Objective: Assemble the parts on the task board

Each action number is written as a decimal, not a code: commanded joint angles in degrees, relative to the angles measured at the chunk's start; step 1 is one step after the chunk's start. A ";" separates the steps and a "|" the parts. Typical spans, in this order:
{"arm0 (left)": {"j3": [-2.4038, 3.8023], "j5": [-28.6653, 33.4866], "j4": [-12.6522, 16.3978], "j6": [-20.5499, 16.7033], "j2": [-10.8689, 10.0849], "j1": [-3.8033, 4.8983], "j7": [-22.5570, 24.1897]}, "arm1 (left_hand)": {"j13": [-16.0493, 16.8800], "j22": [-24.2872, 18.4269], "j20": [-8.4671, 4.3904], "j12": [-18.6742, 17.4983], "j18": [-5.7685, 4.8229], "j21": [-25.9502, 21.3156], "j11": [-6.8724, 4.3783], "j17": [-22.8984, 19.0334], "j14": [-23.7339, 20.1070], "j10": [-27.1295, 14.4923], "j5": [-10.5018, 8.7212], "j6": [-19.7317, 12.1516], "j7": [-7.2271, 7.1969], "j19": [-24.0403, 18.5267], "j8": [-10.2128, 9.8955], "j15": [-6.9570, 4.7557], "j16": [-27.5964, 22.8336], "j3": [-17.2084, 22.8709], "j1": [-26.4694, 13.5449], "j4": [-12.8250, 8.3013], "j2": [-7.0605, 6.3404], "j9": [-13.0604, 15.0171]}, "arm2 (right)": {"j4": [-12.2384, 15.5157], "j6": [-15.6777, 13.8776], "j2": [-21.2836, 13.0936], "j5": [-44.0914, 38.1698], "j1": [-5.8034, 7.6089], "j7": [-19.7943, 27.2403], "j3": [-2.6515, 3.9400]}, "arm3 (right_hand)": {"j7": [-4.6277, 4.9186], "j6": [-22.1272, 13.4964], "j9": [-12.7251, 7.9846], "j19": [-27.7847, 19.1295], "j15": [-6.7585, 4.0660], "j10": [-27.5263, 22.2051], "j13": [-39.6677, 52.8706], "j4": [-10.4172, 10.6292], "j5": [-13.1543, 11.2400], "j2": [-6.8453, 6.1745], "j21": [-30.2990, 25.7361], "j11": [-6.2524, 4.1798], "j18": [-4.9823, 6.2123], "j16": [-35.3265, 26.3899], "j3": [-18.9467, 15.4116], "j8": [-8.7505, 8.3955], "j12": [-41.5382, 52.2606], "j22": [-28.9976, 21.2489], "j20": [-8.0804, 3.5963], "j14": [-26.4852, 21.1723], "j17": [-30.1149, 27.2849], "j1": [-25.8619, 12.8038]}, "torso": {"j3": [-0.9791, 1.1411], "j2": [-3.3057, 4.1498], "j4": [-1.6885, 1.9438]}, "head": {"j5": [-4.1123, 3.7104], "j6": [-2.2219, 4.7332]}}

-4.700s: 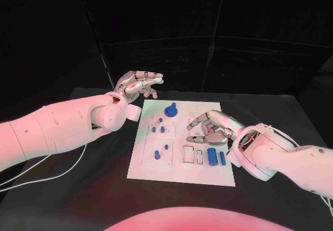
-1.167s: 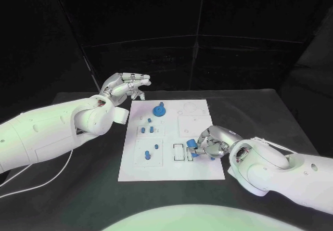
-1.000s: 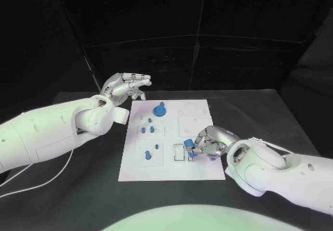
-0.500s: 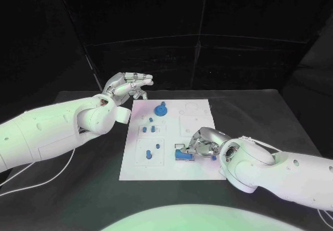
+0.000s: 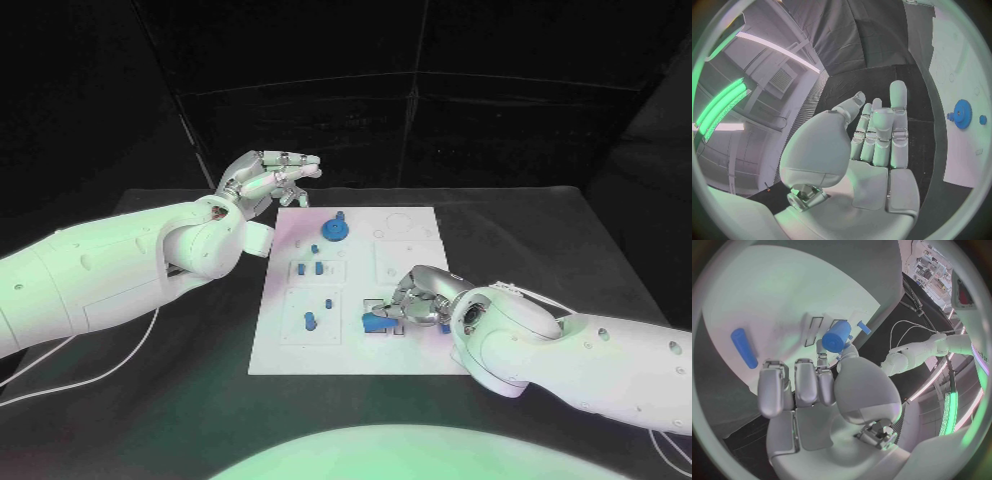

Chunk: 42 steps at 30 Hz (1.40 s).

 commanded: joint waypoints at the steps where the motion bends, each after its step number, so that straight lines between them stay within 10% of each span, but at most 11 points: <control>1: 0.02 0.12 0.02 0.65 0.07 0.10 0.23 | -0.02 -0.05 0.00 0.26 0.38 -0.29 -0.13 0.01 0.13 -0.26 0.04 0.10 -0.12 0.43 0.26 0.12 0.27 -0.06 0.33 0.31 -0.16 0.01 | 0.02 0.98 0.32 -1.36 0.07 -0.08 0.01 | 0.04 0.33 0.13 1.12 -0.44 1.33 7.28 -0.11 -0.83 -0.27 0.05 -0.24 -0.45 -0.15 -0.24 -0.29 -0.41 0.33 -0.28 2.48 0.07 1.01 | 0.00 0.02 0.03 | 0.03 -0.12; 12: 0.00 0.12 -0.07 0.68 0.12 0.10 0.17 | -0.02 -0.05 0.00 0.26 0.38 -0.29 -0.13 0.01 0.13 -0.26 0.04 0.10 -0.12 0.43 0.26 0.12 0.27 -0.06 0.33 0.31 -0.16 0.01 | 0.08 -2.14 0.32 -3.09 0.07 1.65 0.00 | 0.16 0.05 0.21 0.94 -0.39 0.90 6.67 0.28 -0.91 -0.39 -0.21 -0.16 -0.36 -0.21 -0.70 -0.64 -1.00 -0.09 -0.26 2.49 0.11 0.61 | 0.00 -0.04 -0.06 | 0.23 0.01; 18: -0.01 0.12 -0.11 0.72 0.14 0.10 0.10 | -0.02 -0.05 0.00 0.26 0.38 -0.29 -0.13 0.01 0.13 -0.26 0.04 0.10 -0.12 0.43 0.26 0.12 0.27 -0.06 0.33 0.31 -0.16 0.01 | 0.28 -2.65 -0.11 -6.31 0.07 4.91 0.01 | 1.97 -5.04 -0.64 0.79 0.69 0.53 6.50 0.41 -3.71 -3.47 -0.29 1.33 -0.40 -0.35 -0.72 -4.14 -1.42 -0.12 0.47 2.51 0.19 0.26 | 0.03 -0.07 -0.06 | 0.35 0.17; 24: -0.04 0.12 -0.11 0.74 0.11 0.10 0.06 | -0.04 -0.07 0.01 0.28 0.37 -0.31 -0.10 -0.03 0.12 -0.36 0.04 0.00 -0.08 0.45 0.24 0.14 0.28 -0.06 0.31 0.34 -0.16 -0.01 | 0.84 2.34 -0.56 -11.37 0.08 6.39 0.02 | 2.85 -5.87 -0.96 0.56 1.49 0.08 6.27 0.60 -6.22 -8.94 -0.41 2.20 -0.30 -0.43 3.47 -6.37 -1.90 -0.26 1.42 2.51 0.34 0.18 | -0.01 -0.03 -0.09 | 0.39 0.17; 27: -0.04 0.12 -0.10 0.75 0.11 0.10 0.04 | -0.04 -0.07 0.01 0.28 0.37 -0.31 -0.10 -0.03 0.12 -0.36 0.04 0.00 -0.08 0.45 0.24 0.14 0.28 -0.06 0.31 0.34 -0.16 -0.01 | 1.01 5.03 -0.57 -13.08 0.09 6.49 0.03 | 2.86 -5.56 -0.95 0.51 1.52 0.02 6.26 0.61 -7.08 -9.68 -0.44 2.21 -0.28 -0.45 4.13 -6.65 -1.97 -0.31 1.49 2.51 0.36 0.17 | 0.00 -0.05 -0.09 | 0.40 0.17; 42: -0.06 0.12 0.00 0.74 -0.05 0.10 -0.06 | -0.04 -0.07 0.01 0.28 0.37 -0.31 -0.10 -0.03 0.12 -0.36 0.04 0.00 -0.08 0.45 0.24 0.14 0.28 -0.06 0.31 0.34 -0.16 -0.01 | 0.58 9.63 0.05 -21.02 0.11 3.45 0.03 | 2.33 -3.13 -0.62 0.39 1.21 -0.06 6.36 -0.58 -5.35 -7.05 -0.52 1.76 -0.24 -0.54 6.41 -7.19 -2.25 -0.35 1.35 2.53 0.55 6.36 | -0.02 -0.04 -0.09 | 0.49 0.10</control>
